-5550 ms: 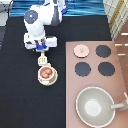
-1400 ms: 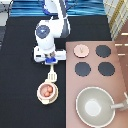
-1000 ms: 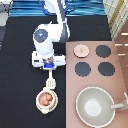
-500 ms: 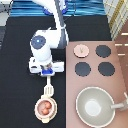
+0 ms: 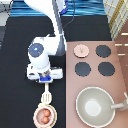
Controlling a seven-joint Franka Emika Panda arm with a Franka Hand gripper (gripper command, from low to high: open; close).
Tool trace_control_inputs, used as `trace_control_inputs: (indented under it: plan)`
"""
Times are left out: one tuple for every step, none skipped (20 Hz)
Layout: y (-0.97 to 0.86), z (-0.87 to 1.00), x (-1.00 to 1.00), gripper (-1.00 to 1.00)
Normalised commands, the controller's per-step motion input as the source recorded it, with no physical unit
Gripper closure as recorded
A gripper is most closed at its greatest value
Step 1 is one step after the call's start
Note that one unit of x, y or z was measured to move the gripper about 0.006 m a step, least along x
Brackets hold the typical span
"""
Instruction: Take the lid off the pot, put the pot on the plate, and use the tool to push the pot to the front of the table.
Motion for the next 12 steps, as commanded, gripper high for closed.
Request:
trace_control_inputs:
  plan:
    - [-0.1,0.2,1.0,1.0]
    - [-0.11,0.19,1.0,1.0]
    - [-0.17,0.11,0.99,1.0]
    - [-0.16,0.29,0.48,1.0]
    - [0.0,0.49,-0.08,1.0]
    - [0.0,0.57,-0.61,1.0]
    - [0.0,0.58,-0.76,1.0]
    - [-0.01,0.55,-0.78,1.0]
    - [-0.02,0.53,-0.79,1.0]
    - [-0.04,0.52,-0.79,1.0]
    - [-0.04,0.51,-0.79,1.0]
    - [-0.07,0.47,-0.78,1.0]
